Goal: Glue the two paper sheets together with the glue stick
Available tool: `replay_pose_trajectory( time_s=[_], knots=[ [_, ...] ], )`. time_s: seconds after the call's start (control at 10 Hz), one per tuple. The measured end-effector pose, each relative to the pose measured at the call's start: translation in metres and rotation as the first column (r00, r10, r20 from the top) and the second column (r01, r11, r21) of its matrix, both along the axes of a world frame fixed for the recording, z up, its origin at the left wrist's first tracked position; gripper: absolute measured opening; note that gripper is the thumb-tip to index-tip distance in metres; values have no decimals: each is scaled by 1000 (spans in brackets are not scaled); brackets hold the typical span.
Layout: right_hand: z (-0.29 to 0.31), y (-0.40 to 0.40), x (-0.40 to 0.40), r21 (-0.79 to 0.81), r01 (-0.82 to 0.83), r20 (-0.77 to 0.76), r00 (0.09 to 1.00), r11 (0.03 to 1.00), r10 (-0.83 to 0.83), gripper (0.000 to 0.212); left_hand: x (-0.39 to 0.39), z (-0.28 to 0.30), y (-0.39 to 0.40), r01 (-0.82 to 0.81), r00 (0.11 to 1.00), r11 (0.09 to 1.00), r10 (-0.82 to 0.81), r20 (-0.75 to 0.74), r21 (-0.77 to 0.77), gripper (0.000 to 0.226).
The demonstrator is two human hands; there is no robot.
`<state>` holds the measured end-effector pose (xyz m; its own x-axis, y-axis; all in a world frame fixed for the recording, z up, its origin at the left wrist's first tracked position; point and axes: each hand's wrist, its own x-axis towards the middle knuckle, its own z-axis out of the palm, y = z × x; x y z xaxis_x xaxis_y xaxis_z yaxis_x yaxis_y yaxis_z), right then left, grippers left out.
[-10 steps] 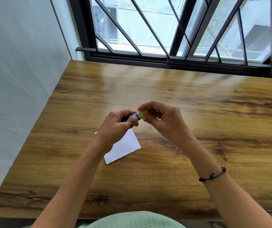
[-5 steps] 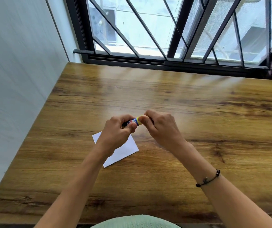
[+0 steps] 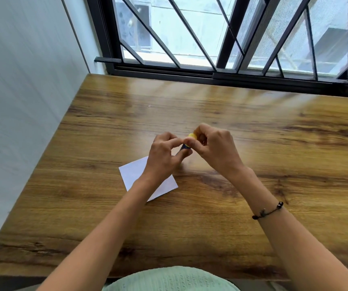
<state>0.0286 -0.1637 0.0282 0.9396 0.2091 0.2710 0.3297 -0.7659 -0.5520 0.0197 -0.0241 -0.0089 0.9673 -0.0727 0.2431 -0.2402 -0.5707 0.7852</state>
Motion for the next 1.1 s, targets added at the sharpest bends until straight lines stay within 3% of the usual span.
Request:
replay_pose_trajectory(
  time_s=[0.9, 1.1],
  knots=[
    [-3, 1, -1, -157, -49, 20, 998, 986, 53, 32, -2, -5, -3, -1, 1000, 998, 0, 9, 57, 19],
    [10, 4, -5, -189, -40, 56, 997, 981, 52, 46, -6, -7, 1, 38, 998, 999, -37, -55, 20, 27]
  ],
)
